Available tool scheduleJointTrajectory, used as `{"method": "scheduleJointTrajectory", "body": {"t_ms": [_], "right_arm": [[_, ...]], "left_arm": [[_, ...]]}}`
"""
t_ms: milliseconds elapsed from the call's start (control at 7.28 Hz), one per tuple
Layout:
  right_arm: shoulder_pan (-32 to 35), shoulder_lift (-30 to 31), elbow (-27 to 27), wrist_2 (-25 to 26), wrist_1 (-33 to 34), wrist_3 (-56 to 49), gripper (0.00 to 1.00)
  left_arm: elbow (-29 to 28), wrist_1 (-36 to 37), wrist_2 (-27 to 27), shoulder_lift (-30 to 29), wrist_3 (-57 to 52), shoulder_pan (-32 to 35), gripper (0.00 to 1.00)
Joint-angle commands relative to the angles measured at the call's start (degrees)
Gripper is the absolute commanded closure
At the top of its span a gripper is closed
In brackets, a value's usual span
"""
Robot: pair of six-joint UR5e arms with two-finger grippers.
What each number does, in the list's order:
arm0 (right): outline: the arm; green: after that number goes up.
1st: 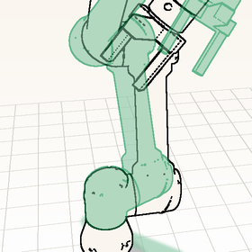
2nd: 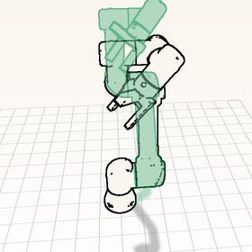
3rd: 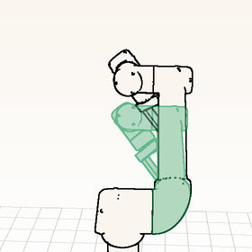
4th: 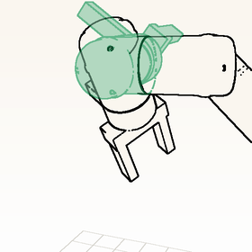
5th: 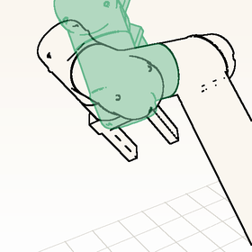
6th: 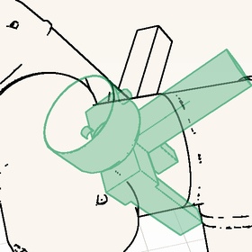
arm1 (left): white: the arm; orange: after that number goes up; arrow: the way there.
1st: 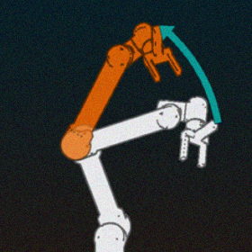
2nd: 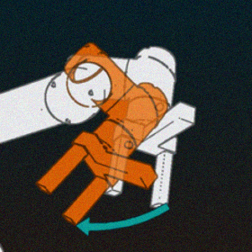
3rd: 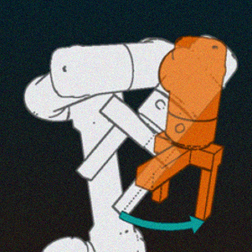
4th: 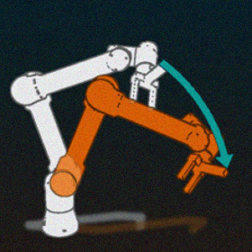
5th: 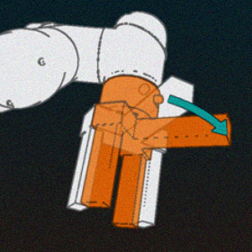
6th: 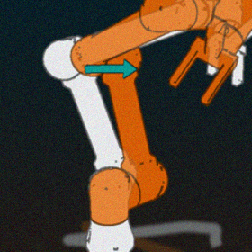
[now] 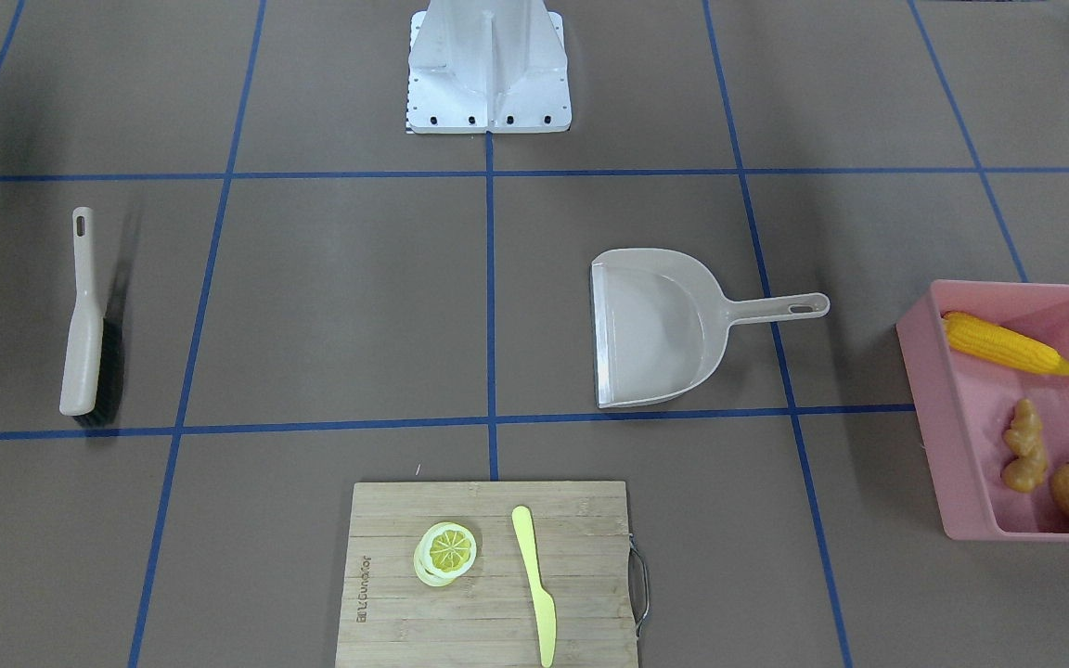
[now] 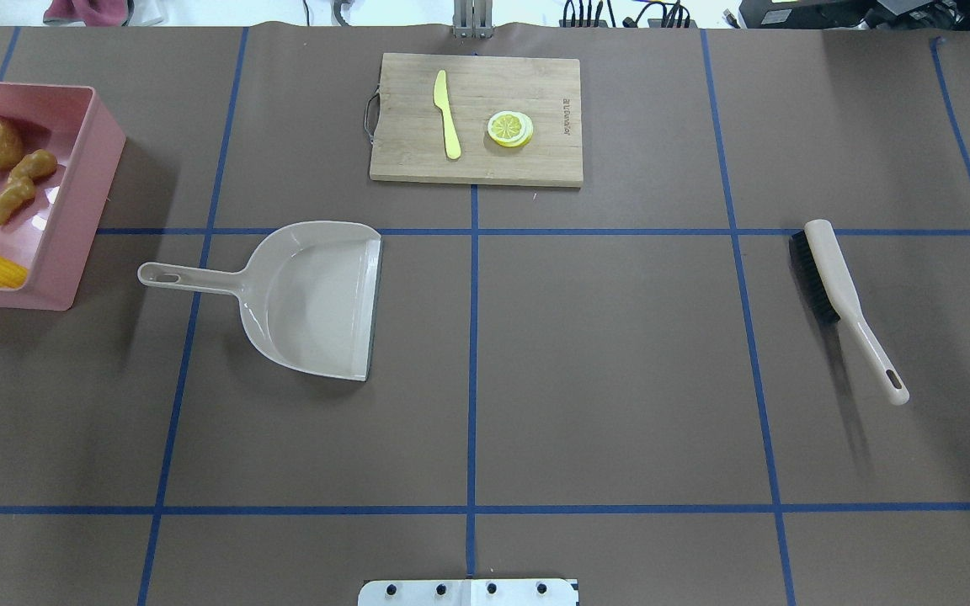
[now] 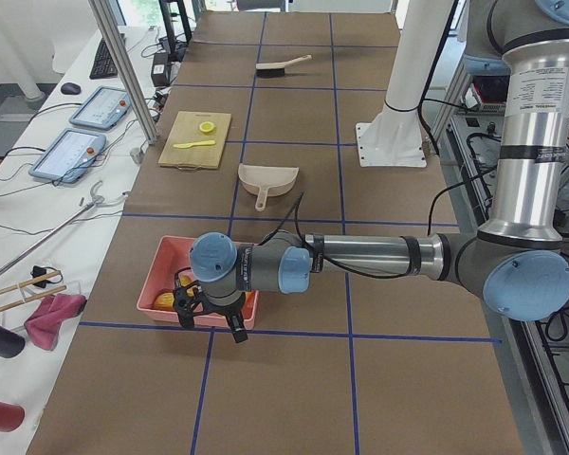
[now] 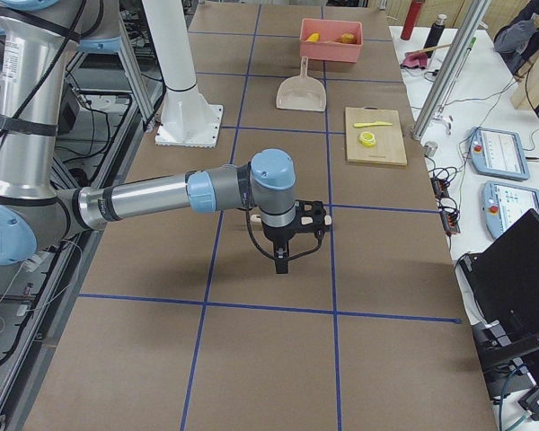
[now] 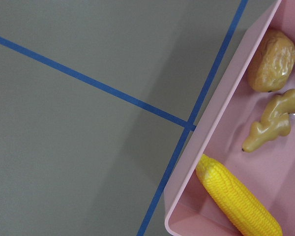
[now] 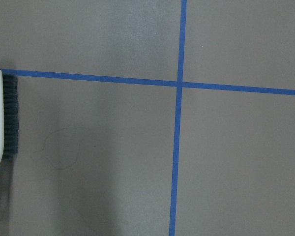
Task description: Sweep and dump trash into bin
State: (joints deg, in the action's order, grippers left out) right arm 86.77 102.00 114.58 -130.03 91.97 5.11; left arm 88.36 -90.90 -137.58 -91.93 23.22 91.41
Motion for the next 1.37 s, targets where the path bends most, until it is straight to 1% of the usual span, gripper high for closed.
{"method": "scheduleJointTrajectory", "body": {"t_ms": [0,1236], "right_arm": [[-0.5,0.6,-0.1,0.3,0.0,-4.5,0.00],[-0.5,0.7,-1.1,0.5,0.1,-3.9,0.00]], "left_arm": [[0.2,-0.1,1.2,0.3,-0.5,0.0,0.02],[0.1,0.1,1.2,0.3,-0.4,0.1,0.02]]}}
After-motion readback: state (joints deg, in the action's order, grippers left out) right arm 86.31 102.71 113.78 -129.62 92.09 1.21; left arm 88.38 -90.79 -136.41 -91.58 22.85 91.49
